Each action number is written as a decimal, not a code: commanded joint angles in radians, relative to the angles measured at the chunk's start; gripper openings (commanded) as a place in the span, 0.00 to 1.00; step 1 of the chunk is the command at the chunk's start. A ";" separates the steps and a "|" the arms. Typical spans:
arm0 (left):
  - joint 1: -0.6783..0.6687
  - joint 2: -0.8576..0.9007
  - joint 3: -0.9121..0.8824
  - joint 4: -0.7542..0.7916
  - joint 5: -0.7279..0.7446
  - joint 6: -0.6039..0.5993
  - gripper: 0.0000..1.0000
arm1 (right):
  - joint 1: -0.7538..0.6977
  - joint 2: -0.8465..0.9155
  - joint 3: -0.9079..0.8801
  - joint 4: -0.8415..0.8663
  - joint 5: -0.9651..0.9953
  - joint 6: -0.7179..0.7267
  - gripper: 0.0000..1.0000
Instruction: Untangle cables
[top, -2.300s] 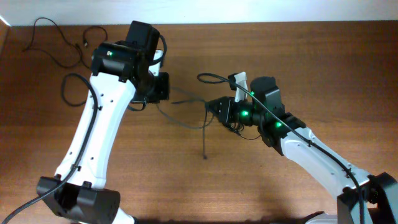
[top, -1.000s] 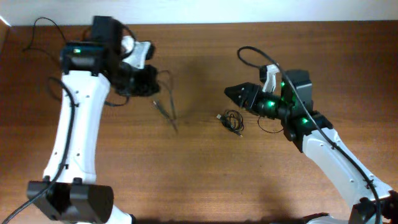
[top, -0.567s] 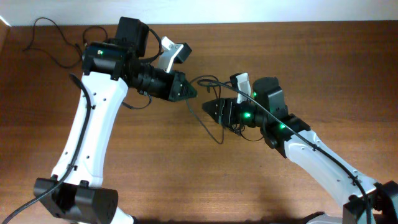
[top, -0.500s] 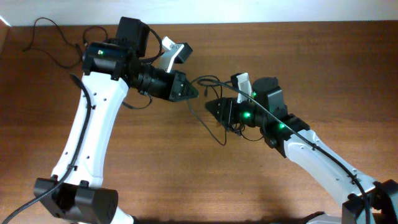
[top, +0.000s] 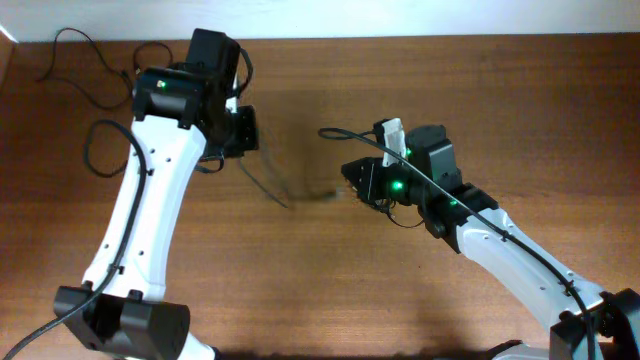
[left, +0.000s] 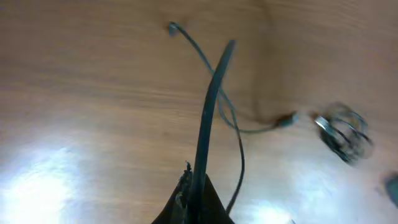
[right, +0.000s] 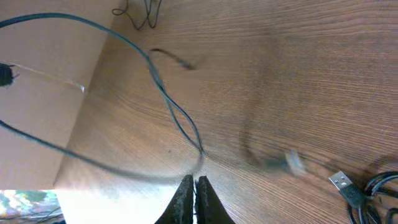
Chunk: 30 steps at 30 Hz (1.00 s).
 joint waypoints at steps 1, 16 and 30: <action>0.001 -0.022 0.003 -0.004 -0.081 -0.080 0.00 | 0.005 0.007 0.004 -0.002 0.026 0.003 0.12; 0.001 -0.022 0.003 0.051 0.705 0.280 0.00 | 0.006 0.084 0.004 0.048 -0.058 0.002 0.47; 0.001 -0.022 0.003 0.036 0.761 0.303 0.00 | 0.044 0.113 0.004 0.079 0.005 -0.132 0.27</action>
